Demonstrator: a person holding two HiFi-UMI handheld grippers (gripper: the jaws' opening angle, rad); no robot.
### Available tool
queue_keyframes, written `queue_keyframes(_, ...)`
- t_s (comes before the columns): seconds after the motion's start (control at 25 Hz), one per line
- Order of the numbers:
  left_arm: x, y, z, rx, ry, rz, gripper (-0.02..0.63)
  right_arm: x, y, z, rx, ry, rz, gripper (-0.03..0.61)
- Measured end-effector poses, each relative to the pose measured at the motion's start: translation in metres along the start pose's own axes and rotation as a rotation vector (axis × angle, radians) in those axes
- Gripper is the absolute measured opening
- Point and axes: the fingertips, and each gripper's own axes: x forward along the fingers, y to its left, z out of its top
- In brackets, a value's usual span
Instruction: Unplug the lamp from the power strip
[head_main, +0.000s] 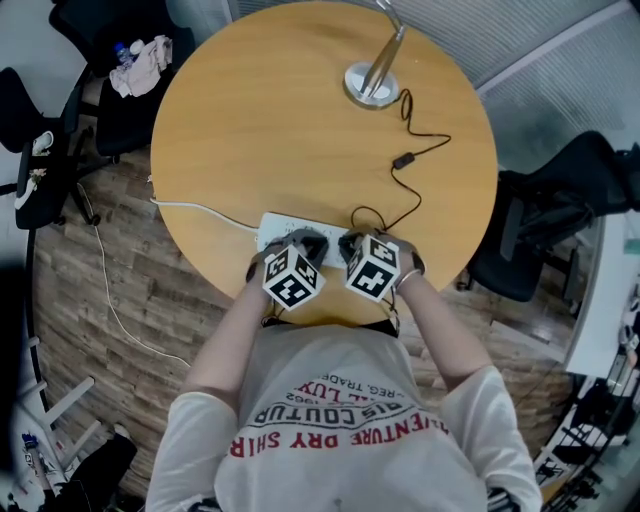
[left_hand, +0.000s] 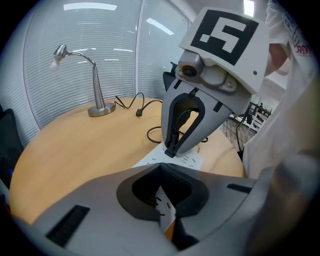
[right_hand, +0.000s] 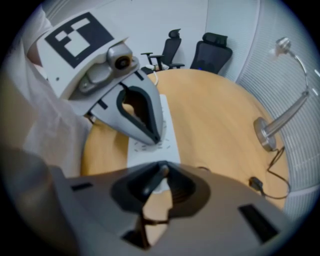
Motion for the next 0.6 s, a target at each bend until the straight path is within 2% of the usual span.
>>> queue_keyframes(0.24, 0.002, 0.001, 0.002, -0.075, 0.018, -0.023, 0.028, -0.004, 0.003, 0.0, -0.052, 0.015, -0.023, 0.071)
queue_keyframes(0.44, 0.002, 0.0, 0.001, -0.031, -0.007, 0.018, 0.028, -0.006, 0.005, -0.001, -0.078, 0.044, -0.03, 0.07)
queue_keyframes(0.52, 0.002, 0.002, 0.001, -0.032, -0.003, 0.019, 0.028, -0.016, 0.004, 0.006, -0.067, 0.019, -0.02, 0.069)
queue_keyframes(0.6, 0.002, 0.001, 0.0, -0.033, 0.0, 0.016, 0.028, -0.044, -0.005, 0.022, -0.012, -0.058, -0.011, 0.069)
